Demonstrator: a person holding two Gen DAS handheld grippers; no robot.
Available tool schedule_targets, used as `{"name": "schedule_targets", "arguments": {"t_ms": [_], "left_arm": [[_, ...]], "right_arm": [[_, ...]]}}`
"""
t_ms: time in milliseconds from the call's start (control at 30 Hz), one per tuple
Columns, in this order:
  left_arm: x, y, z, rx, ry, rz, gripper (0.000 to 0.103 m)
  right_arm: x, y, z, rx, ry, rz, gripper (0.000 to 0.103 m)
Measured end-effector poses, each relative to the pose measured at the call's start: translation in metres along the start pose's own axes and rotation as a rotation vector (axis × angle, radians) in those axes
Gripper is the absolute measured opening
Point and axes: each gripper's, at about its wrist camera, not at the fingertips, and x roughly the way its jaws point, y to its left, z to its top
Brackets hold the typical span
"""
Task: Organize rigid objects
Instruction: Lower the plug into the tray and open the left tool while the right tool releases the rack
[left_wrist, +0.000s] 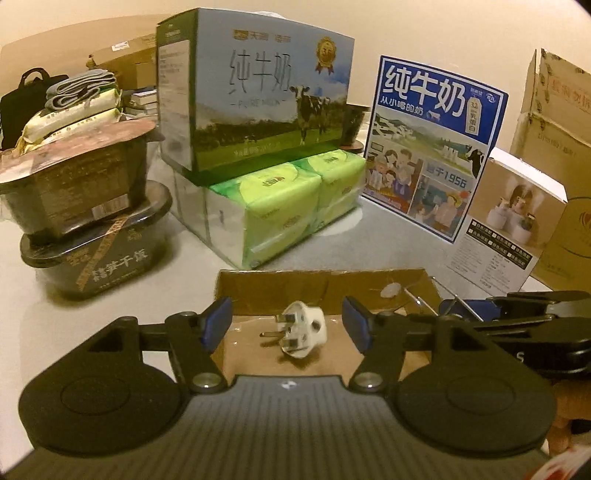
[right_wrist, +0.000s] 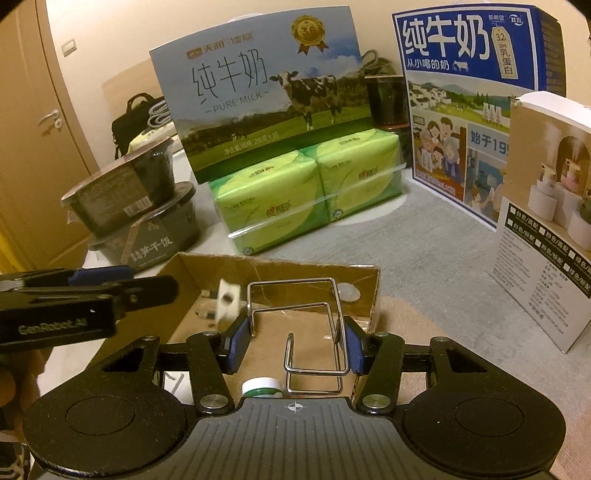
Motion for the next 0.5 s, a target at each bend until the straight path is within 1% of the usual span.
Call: {"name": "schedule_targets", "arguments": {"t_ms": [167, 300, 333, 367, 400, 433, 500], "left_arm": [[-0.009, 0.008, -0.006, -0.018, -0.001, 0.011, 0.062], [-0.017, 0.013, -0.012, -0.035, -0.007, 0.018, 0.062], [-0.019, 0.014, -0.013, -0.041, -0.008, 0.019, 0.062], [-0.021, 0.015, -0.015, -0.046, -0.008, 0.020, 0.063], [-0.024, 0.015, -0.017, -0.048, -0.008, 0.020, 0.065], [-0.027, 0.014, -0.019, -0.048, -0.011, 0.020, 0.066], [-0.033, 0.013, -0.022, -0.055, -0.017, 0.022, 0.072]], "right_arm": [[0.001, 0.003, 0.002, 0.002, -0.005, 0.005, 0.052], [0.004, 0.005, 0.007, 0.022, -0.030, 0.037, 0.053], [0.004, 0.005, 0.008, 0.021, -0.035, 0.040, 0.056], [0.003, 0.005, 0.008, 0.021, -0.044, 0.032, 0.071], [0.000, 0.005, 0.007, 0.021, -0.062, 0.022, 0.082], [-0.004, 0.005, 0.006, 0.020, -0.078, 0.018, 0.083], [-0.008, 0.004, 0.004, 0.024, -0.071, 0.008, 0.083]]}}
